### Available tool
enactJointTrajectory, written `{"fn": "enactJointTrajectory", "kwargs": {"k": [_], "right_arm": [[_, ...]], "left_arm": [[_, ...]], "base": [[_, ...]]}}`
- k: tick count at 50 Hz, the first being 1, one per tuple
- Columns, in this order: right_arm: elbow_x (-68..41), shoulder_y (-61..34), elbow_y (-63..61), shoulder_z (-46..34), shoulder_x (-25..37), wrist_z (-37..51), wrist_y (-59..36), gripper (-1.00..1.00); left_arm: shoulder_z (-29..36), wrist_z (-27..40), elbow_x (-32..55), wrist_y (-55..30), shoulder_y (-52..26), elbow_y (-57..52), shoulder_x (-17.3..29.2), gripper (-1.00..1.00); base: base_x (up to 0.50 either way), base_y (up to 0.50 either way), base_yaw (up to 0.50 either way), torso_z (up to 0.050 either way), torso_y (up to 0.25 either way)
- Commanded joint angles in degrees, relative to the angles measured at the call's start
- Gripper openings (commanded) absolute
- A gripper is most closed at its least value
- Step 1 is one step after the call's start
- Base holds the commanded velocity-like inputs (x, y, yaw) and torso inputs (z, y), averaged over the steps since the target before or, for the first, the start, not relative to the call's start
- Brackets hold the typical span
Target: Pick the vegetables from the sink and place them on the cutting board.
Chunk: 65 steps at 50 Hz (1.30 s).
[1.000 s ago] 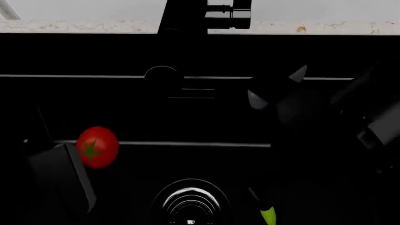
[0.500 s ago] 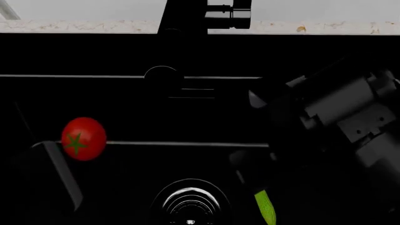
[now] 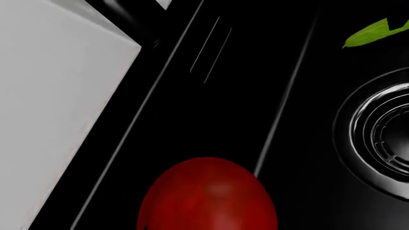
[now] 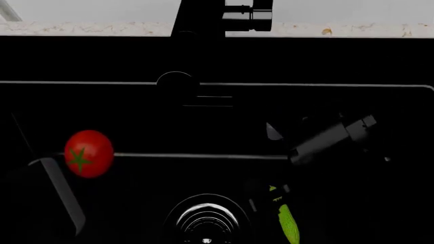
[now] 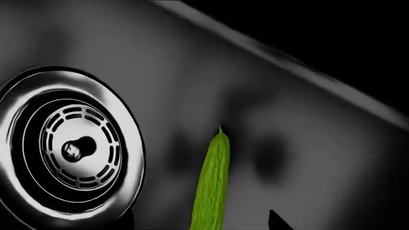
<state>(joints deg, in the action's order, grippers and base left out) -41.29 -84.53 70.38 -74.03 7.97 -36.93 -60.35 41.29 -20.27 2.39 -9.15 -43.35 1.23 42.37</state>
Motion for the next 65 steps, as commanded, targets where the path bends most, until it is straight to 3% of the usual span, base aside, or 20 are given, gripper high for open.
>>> {"fn": "enactJointTrajectory", "kwargs": {"k": [1, 10, 21, 40, 49, 63, 64, 65], "right_arm": [[4.60, 2.65, 4.38, 2.33, -1.58, -3.06, 1.95, 1.00], [3.47, 4.62, 0.89, 4.72, 1.45, -0.38, 0.70, 1.00], [5.60, 6.92, 4.48, 7.17, 0.26, -1.01, 3.71, 1.00], [22.37, 11.48, 4.56, 21.37, -1.64, -6.02, 3.11, 1.00], [30.59, 14.65, 4.57, 23.94, -3.47, -14.14, 0.06, 1.00], [37.62, 16.80, 4.58, 29.70, -3.56, -14.56, -1.41, 1.00], [38.05, 16.90, 4.58, 29.64, -3.60, -14.97, -1.58, -1.00], [38.42, 16.82, 4.58, 29.73, -3.64, -14.97, -1.90, -1.00]], "left_arm": [[0.06, 0.40, 1.79, -0.52, -0.05, -0.55, -0.23, -1.00], [0.20, 0.23, 1.56, -1.04, -0.41, -0.92, -0.15, -1.00], [0.35, 0.29, 1.42, -1.25, -0.41, -0.98, -0.21, -1.00], [0.54, 0.38, 1.45, -1.91, 0.23, -1.99, 0.26, -1.00], [0.45, 0.52, 1.53, -1.74, 0.60, -1.79, 0.61, -1.00], [0.62, 0.65, 1.29, -0.66, 0.62, -0.27, 0.28, -1.00], [0.56, 0.62, 1.39, -0.86, 0.56, -0.39, 0.30, -1.00], [0.54, 0.62, 1.37, -1.01, 0.55, -0.57, 0.38, -1.00]], "base": [[0.03, 0.00, 0.00, 0.000, 0.000], [0.03, 0.00, 0.00, 0.000, 0.000], [0.03, 0.00, 0.00, 0.000, 0.000], [0.03, 0.00, 0.00, -0.002, -0.005], [0.03, 0.00, 0.00, -0.005, -0.007], [0.03, 0.00, 0.00, -0.004, -0.009], [0.03, 0.00, 0.00, 0.000, 0.000], [0.03, 0.00, 0.01, -0.011, -0.012]]}}
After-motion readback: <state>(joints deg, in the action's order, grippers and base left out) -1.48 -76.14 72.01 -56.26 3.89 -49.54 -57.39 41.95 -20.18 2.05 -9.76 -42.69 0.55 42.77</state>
